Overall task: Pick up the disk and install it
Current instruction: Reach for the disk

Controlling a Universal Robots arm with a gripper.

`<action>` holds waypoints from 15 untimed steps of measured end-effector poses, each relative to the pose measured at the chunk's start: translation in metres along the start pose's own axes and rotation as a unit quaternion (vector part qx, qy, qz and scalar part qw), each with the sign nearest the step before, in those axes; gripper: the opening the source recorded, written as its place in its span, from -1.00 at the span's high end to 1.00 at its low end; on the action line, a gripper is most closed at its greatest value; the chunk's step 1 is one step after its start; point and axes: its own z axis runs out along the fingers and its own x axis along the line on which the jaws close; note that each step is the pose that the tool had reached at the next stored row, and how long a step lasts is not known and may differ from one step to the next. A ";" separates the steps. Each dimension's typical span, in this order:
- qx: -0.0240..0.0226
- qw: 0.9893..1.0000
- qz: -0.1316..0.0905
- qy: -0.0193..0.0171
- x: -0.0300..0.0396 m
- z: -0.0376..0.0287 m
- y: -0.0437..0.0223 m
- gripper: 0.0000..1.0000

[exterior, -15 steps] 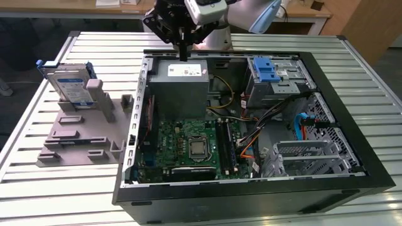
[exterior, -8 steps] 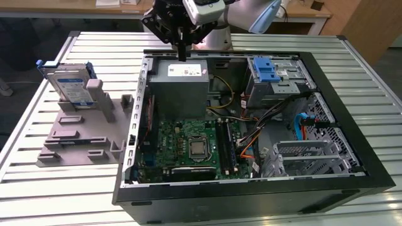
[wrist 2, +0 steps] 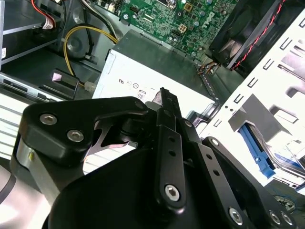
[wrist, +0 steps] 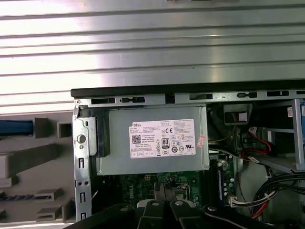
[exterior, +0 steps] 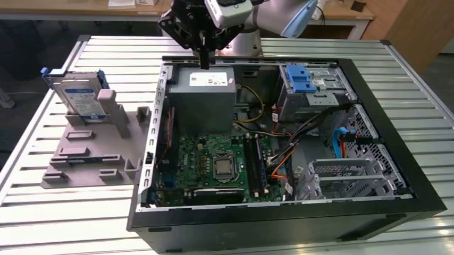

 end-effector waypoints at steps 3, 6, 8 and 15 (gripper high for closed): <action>0.000 1.000 0.000 0.000 0.0000 0.0000 0.0000 0.78; 0.000 1.000 0.000 0.000 0.0001 0.0000 0.0000 0.78; 0.000 1.000 0.000 0.000 0.0002 0.0000 0.0000 0.78; 0.000 1.000 0.000 0.000 0.0030 0.0000 -0.0001 0.78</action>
